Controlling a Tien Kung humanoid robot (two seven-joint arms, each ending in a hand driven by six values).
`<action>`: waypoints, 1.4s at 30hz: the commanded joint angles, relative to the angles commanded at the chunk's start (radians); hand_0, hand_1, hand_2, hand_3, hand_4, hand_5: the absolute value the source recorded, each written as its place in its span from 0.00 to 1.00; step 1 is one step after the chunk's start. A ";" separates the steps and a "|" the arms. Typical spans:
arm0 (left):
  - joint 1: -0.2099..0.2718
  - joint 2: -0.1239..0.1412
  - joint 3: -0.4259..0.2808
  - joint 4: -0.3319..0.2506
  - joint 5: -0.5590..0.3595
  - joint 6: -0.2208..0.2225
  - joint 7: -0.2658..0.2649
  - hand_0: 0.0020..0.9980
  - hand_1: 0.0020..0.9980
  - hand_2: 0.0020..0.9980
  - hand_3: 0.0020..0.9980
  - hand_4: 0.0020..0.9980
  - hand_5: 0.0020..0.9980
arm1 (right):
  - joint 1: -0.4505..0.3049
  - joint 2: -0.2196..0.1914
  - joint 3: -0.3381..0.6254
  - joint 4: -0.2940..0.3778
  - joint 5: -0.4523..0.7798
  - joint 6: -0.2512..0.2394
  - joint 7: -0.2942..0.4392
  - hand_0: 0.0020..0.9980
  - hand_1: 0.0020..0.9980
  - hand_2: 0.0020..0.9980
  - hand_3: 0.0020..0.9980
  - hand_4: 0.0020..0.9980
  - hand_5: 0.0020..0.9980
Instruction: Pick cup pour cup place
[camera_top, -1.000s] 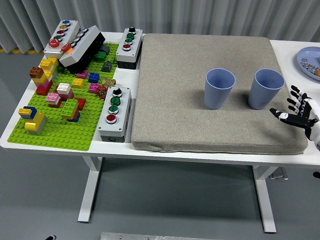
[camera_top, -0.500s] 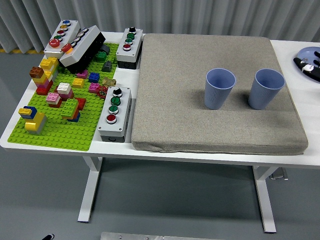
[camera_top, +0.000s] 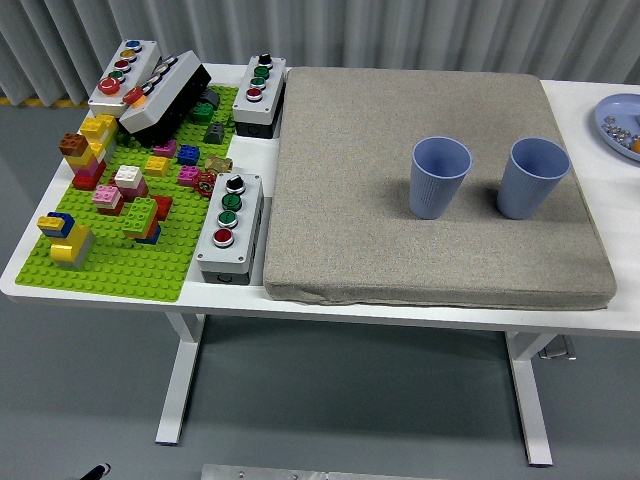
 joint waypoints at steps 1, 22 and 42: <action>0.000 0.000 0.001 0.000 0.000 0.000 0.000 0.82 0.78 0.84 0.75 0.54 1.00 | 0.000 0.002 0.000 -0.001 -0.001 0.000 0.000 0.91 0.79 0.79 0.79 0.84 1.00; 0.007 -0.006 -0.009 0.000 0.004 -0.001 0.003 0.82 0.78 0.84 0.75 0.54 1.00 | -0.003 0.019 0.000 -0.010 -0.024 0.019 -0.020 0.93 0.80 0.81 0.80 0.84 1.00; 0.019 -0.015 -0.047 0.000 0.003 0.006 0.004 0.82 0.78 0.85 0.76 0.54 1.00 | 0.011 0.020 -0.025 -0.006 -0.017 0.019 -0.018 0.93 0.81 0.82 0.82 0.83 0.97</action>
